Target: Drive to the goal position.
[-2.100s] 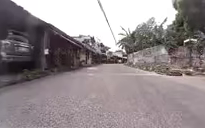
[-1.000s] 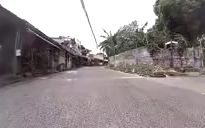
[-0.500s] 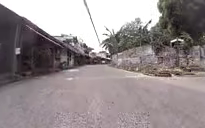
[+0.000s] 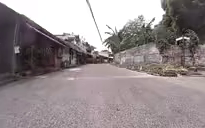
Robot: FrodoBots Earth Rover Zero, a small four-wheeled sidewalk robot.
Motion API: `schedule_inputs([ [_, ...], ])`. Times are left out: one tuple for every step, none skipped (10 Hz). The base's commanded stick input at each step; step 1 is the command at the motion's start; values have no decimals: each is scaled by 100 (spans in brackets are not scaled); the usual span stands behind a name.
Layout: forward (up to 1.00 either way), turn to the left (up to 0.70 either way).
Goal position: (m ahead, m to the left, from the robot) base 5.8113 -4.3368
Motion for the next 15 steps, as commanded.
schedule_inputs([
  [50,4],
  [50,-12],
  [50,-29],
  [50,-43],
  [50,-43],
  [50,-43],
  [50,-28],
  [50,1],
  [50,7],
  [50,7],
  [50,7],
  [50,7],
  [50,7],
  [50,7],
  [50,7],
])
